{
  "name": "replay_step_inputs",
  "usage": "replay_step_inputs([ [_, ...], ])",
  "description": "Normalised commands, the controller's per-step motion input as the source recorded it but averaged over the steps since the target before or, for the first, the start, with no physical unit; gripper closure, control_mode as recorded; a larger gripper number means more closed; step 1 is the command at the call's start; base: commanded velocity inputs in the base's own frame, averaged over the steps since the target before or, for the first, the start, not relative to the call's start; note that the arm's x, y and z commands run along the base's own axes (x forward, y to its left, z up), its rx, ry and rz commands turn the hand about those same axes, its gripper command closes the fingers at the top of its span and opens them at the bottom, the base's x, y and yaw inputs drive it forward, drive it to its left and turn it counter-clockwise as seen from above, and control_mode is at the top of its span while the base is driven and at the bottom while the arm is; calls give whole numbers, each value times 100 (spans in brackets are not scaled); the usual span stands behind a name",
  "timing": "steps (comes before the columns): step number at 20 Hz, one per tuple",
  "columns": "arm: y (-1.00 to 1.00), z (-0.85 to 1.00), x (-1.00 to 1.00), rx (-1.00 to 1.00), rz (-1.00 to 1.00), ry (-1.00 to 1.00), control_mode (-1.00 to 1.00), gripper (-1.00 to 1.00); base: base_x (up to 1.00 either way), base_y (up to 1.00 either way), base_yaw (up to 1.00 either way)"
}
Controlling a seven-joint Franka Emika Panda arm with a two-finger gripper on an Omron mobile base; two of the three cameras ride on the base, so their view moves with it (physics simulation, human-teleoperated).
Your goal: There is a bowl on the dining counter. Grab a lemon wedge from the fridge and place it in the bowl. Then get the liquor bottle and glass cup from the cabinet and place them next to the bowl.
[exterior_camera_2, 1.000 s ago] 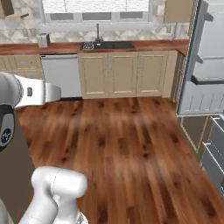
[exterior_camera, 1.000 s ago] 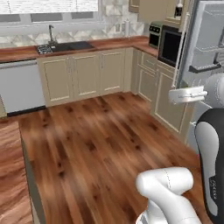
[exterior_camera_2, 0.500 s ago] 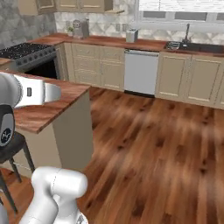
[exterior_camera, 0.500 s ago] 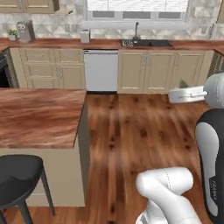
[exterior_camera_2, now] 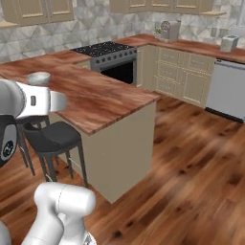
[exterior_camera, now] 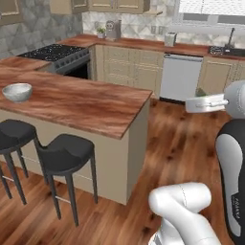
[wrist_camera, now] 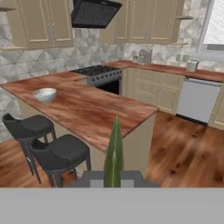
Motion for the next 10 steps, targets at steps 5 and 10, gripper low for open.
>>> replay_step_inputs([
  [5,0,0,0,0,0,0,100,100,-1,49,7],
  [10,0,0,0,0,0,0,100,100,0,95,0],
])
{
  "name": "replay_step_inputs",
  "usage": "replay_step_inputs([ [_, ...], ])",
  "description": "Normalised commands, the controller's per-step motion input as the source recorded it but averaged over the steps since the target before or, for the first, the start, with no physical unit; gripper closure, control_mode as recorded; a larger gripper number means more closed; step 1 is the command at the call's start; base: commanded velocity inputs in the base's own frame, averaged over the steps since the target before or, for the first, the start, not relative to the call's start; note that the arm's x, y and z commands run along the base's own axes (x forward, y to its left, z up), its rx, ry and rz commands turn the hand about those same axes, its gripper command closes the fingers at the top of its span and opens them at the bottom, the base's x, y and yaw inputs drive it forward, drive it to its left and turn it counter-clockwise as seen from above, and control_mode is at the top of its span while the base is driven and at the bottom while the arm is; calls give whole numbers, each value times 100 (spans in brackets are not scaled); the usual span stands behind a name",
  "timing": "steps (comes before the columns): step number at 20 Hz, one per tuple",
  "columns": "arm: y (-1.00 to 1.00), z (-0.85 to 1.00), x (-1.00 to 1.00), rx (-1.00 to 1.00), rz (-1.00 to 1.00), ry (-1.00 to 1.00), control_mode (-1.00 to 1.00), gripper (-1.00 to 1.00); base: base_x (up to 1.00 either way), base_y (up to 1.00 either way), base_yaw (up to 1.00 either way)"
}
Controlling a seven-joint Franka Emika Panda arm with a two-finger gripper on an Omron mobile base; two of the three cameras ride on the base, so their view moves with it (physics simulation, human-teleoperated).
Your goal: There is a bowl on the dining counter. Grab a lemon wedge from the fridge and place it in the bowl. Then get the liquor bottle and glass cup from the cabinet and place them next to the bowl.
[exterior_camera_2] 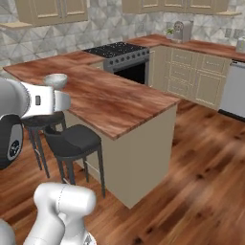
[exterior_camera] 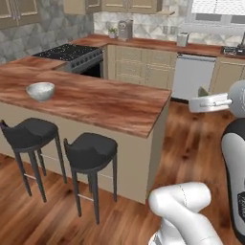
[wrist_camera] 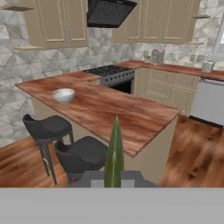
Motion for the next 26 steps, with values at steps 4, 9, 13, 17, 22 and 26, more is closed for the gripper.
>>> replay_step_inputs([
  [4,0,0,0,0,0,0,100,100,-2,100,0],
  [9,0,0,0,0,0,0,100,100,0,100,-1],
  [13,0,0,0,0,0,0,100,100,0,100,-7],
  [17,0,0,0,0,0,0,100,100,0,100,-11],
  [22,0,0,0,0,0,0,100,100,1,96,-18],
  [26,0,0,0,0,0,0,100,100,11,92,-24],
])
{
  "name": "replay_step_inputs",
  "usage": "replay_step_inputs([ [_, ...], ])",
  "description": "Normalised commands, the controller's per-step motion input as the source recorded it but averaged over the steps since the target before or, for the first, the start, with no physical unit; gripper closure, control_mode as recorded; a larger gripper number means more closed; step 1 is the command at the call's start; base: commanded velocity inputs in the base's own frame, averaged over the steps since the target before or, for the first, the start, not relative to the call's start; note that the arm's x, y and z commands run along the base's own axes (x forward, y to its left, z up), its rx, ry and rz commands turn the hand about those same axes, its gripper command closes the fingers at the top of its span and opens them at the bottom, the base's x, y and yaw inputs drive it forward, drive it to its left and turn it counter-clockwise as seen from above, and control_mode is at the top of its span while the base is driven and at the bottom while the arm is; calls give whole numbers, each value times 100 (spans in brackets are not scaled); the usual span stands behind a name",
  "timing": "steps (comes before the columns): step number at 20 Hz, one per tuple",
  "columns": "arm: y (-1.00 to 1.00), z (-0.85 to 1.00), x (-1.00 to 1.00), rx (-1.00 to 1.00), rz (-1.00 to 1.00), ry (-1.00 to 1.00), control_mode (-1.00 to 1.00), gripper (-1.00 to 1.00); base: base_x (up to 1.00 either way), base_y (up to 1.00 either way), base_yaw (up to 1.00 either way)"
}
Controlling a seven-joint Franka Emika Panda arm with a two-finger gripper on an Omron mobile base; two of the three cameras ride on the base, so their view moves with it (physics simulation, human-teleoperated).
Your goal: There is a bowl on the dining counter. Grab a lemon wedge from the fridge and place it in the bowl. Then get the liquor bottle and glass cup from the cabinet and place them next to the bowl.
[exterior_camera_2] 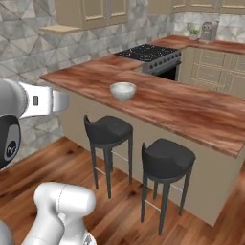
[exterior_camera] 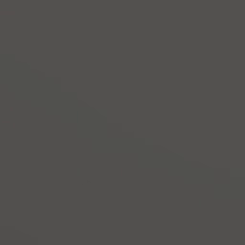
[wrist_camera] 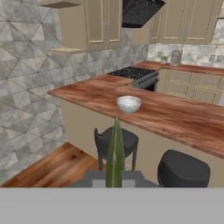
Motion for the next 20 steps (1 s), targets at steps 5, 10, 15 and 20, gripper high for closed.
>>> replay_step_inputs([
  [5,0,0,0,0,0,0,100,100,25,92,-28],
  [10,0,0,0,0,0,0,100,100,42,87,-31],
  [15,0,0,0,0,0,0,100,100,45,67,-35],
  [20,0,0,0,0,0,0,100,100,46,39,-38],
])
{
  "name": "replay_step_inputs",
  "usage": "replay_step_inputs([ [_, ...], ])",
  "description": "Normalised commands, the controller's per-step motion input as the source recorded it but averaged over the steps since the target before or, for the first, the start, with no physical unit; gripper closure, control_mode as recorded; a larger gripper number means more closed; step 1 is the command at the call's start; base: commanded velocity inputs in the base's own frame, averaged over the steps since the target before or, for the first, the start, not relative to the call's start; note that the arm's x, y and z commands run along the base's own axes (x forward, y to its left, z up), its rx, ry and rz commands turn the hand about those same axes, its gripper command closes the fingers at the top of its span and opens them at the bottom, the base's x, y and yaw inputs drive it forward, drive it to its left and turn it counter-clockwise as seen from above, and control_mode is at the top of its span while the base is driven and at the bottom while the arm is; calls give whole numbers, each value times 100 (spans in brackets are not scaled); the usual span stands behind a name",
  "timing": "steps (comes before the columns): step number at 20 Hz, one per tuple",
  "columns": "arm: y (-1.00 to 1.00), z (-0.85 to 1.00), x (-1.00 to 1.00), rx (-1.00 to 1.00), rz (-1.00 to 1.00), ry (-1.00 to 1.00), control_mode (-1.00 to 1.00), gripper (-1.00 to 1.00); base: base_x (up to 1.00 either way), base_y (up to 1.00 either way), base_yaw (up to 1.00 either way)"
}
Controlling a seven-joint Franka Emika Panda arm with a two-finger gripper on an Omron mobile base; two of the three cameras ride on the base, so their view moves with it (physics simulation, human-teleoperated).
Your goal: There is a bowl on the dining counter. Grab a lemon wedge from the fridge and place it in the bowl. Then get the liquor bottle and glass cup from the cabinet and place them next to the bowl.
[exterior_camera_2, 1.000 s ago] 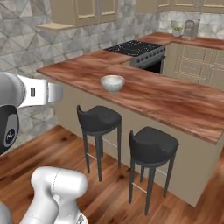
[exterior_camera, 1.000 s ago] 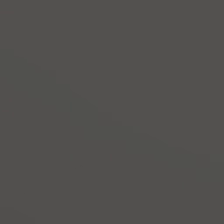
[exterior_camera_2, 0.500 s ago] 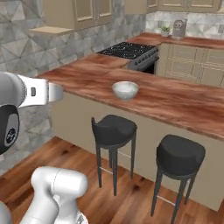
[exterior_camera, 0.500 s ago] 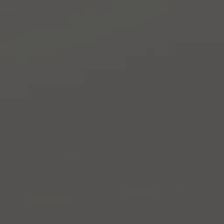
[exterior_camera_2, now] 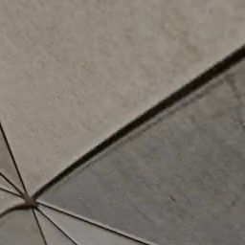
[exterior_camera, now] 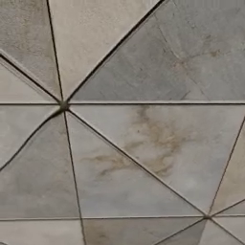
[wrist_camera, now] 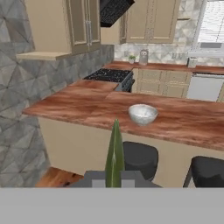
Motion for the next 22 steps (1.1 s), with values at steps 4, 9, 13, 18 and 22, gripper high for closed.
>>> replay_step_inputs([
  [4,0,0,0,0,0,0,100,100,52,33,-38],
  [9,0,0,0,0,0,0,100,100,59,40,-33],
  [13,0,0,0,0,0,0,100,100,64,21,-20],
  [18,0,0,0,0,0,0,100,100,63,14,-14],
  [22,0,0,0,0,0,0,100,100,46,13,-4],
])
